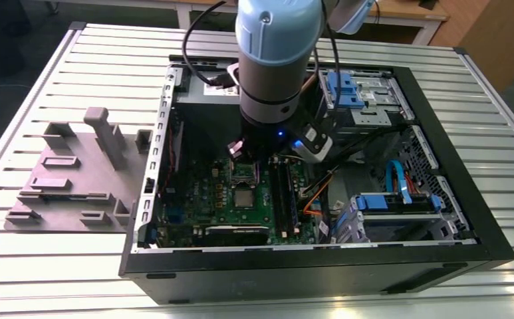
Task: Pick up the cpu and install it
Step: 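Close the cpu cover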
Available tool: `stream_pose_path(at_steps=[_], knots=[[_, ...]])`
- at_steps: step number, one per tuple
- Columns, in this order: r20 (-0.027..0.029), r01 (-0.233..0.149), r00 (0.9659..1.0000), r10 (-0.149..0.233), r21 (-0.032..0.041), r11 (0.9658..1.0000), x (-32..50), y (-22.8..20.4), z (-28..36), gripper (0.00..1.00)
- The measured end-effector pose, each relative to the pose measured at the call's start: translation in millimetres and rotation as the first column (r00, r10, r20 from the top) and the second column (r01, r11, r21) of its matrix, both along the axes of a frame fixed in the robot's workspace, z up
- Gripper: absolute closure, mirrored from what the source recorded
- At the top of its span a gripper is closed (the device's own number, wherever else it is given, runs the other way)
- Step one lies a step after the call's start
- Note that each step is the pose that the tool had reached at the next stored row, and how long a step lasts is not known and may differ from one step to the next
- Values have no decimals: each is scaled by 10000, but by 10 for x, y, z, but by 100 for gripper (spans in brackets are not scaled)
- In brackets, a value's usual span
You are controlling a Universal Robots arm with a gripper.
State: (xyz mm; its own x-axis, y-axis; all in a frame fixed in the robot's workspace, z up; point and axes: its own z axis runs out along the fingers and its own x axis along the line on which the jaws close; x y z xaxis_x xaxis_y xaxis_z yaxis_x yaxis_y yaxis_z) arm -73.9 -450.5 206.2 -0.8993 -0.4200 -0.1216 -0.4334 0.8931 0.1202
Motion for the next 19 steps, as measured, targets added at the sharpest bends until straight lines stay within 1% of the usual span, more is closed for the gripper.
stream_pose_path(at_steps=[2, 4, 7, 10, 14, 19], knots=[[-9, -3, 10000, 3, 0, 10000, 0, 0, 28, 90], [-12, -2, 10000, 2, 1, 10000, 0, 0, 31, 90], [-10, -3, 10000, 3, 0, 10000, 1, 0, 6, 90], [-5, 10, 10000, -10, 42, 10000, 4, 3, -26, 90], [-6, 22, 10000, -22, 45, 10000, 3, 8, -35, 90], [0, 22, 10000, -22, 42, 10000, -19, 9, -48, 90]])
